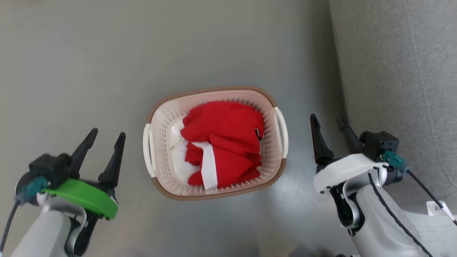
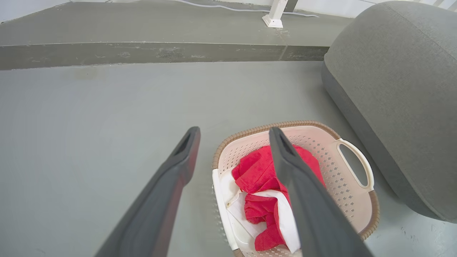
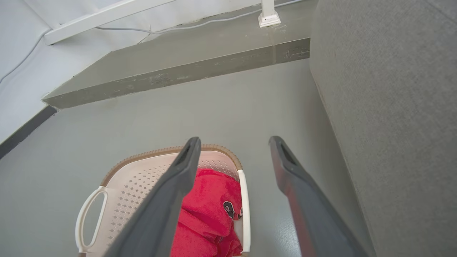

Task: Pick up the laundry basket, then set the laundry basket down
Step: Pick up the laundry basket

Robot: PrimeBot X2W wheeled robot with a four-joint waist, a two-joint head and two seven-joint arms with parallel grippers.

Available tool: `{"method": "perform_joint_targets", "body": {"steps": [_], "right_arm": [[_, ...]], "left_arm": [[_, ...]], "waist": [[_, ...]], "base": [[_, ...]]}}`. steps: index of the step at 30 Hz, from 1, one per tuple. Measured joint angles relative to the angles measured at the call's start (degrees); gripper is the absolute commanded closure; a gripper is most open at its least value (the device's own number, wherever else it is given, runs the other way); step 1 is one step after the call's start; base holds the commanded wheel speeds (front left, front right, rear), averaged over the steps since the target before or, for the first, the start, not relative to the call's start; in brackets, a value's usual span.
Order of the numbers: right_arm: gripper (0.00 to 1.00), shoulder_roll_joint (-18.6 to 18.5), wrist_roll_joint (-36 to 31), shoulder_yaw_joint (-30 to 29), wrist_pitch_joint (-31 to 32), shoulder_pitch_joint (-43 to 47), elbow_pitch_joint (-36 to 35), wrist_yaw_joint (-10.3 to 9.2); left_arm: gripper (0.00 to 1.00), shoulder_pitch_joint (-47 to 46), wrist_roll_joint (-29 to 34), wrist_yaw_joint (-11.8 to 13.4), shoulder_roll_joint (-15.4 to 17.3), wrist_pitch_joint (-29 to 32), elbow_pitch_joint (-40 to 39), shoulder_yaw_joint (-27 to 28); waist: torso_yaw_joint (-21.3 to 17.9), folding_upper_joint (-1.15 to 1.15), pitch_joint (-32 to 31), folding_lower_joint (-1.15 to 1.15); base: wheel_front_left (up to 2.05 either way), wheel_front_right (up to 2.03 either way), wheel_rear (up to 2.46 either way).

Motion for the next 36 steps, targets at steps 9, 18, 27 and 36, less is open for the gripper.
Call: {"method": "perform_joint_targets", "body": {"steps": [9, 18, 27, 36], "right_arm": [[0.0, -0.05, 2.29, 1.69, 0.0, -4.42, 4.34, -0.92], [0.0, -0.18, 5.26, 3.99, 0.0, -10.33, 8.38, -1.51], [0.0, -0.31, 8.17, 7.17, 0.0, -14.37, 12.93, -2.42], [0.0, -0.36, 11.39, 9.81, 0.0, -18.2, 15.64, -2.87]], "left_arm": [[0.0, -6.39, -2.82, 0.0, 1.87, 1.65, 4.11, -5.76], [0.0, -13.13, -6.56, -0.01, 3.16, 3.92, 8.33, -11.78], [0.0, -18.73, -10.28, -0.18, 3.39, 6.72, 12.98, -15.29], [0.0, -22.95, -13.95, -0.18, 3.45, 8.62, 16.17, -17.95]], "waist": [[0.34, 0.0, 5.76, 0.0], [0.46, 0.0, 12.02, 0.01], [0.33, 0.0, 16.72, 0.01], [-0.26, 0.0, 20.64, 0.0]], "base": [[0.0, 0.0, 0.0], [0.0, 0.0, 0.0], [0.0, 0.0, 0.0], [0.0, 0.0, 0.0]]}}
